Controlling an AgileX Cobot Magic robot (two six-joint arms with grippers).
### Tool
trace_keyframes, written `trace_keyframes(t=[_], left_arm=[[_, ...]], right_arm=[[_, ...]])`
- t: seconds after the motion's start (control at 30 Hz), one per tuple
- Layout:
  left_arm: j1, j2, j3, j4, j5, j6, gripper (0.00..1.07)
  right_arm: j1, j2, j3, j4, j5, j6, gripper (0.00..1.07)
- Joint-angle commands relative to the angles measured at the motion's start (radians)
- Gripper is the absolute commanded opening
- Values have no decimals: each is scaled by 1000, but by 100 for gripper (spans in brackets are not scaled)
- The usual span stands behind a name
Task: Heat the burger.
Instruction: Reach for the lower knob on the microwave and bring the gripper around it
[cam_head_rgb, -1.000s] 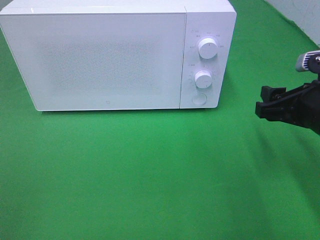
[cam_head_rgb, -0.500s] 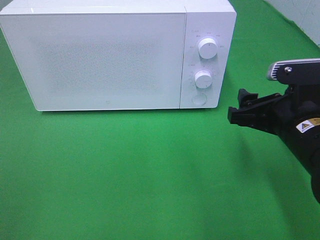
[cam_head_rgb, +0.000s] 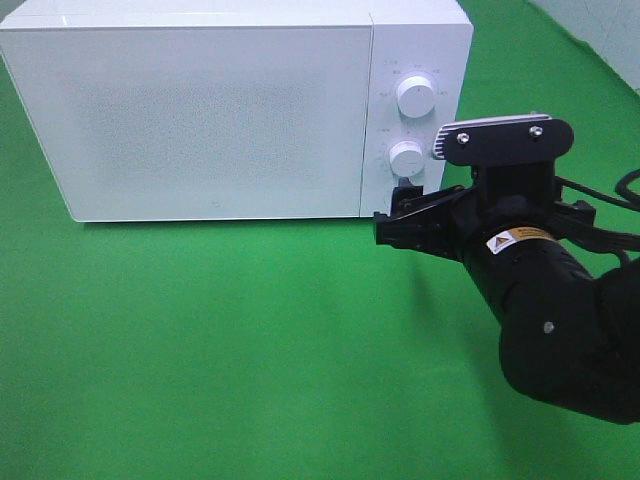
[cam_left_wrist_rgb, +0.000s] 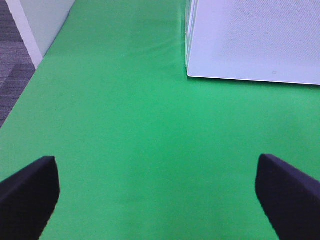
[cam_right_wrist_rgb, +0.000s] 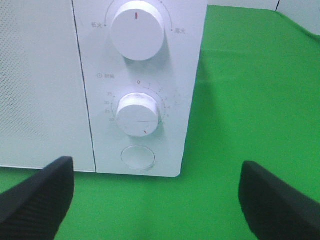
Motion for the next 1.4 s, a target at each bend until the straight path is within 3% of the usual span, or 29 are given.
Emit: trace_keyframes(t=[0.03, 0.4, 0.8, 1.4], left_arm=[[1, -18, 3, 0, -10, 0, 100], [1, -18, 3, 0, -10, 0, 100], [1, -18, 3, 0, -10, 0, 100], [1, -18, 3, 0, -10, 1, 100]], right_arm=[[4, 11, -18, 3, -8, -11, 86], [0, 112, -116, 9, -14, -14, 86], [-93, 165, -200, -30, 8, -10, 83], [-139, 259, -321, -64, 43, -10, 82]])
